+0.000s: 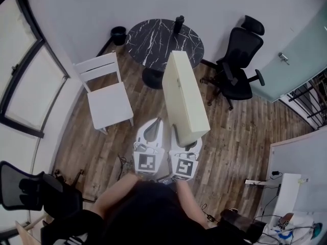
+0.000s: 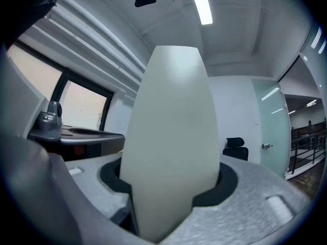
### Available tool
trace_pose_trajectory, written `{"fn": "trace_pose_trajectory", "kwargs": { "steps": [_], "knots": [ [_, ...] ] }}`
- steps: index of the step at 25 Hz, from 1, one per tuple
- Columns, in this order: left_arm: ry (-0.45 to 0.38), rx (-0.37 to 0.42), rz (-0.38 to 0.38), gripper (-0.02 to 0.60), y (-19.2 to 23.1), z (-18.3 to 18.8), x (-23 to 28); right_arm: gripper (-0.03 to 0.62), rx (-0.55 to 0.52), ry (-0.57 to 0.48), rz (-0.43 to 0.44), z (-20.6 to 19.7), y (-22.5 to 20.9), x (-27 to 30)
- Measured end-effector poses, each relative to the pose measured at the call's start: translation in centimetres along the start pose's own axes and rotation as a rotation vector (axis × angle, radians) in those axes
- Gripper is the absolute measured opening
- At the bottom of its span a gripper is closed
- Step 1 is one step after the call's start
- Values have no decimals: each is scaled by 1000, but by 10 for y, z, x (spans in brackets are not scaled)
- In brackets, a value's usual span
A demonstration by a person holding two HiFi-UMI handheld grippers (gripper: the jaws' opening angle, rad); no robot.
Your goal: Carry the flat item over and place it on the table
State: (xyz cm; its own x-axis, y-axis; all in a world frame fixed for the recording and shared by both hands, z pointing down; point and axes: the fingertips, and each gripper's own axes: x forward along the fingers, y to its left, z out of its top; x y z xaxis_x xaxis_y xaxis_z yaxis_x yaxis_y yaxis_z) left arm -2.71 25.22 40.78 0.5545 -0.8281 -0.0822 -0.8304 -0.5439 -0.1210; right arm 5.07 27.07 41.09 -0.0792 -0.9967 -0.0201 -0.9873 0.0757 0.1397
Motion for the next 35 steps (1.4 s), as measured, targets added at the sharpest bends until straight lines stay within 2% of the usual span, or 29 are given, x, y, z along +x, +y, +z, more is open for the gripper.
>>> {"fn": "trace_pose_trajectory", "kwargs": {
  "steps": [3, 6, 14, 20, 26, 28, 31, 35],
  "knots": [
    [0, -51, 7, 2, 28, 1, 18, 288, -17, 8, -3, 7, 10, 30],
    [-1, -18, -8, 2, 55, -2, 37, 288, -25, -2, -5, 13, 20, 62],
    [-5, -42, -19, 2, 109, -17, 70, 288, -43, 8, -18, 14, 40, 118],
    [5, -51, -41, 2, 122, -26, 93, 288, -42, 21, -34, 9, 37, 145],
    [34, -36, -37, 2, 122, -41, 131, 288, -16, 32, -24, -8, 17, 179],
    [48, -36, -23, 2, 126, -46, 146, 288, -2, 30, -12, -13, 11, 194],
    [65, -91, 35, 2, 132, -46, 175, 288, 12, 17, 24, -19, -3, 225],
    [45, 17, 29, 2, 129, -50, 223, 288, 14, 11, 63, -25, -31, 262]
  ]
}}
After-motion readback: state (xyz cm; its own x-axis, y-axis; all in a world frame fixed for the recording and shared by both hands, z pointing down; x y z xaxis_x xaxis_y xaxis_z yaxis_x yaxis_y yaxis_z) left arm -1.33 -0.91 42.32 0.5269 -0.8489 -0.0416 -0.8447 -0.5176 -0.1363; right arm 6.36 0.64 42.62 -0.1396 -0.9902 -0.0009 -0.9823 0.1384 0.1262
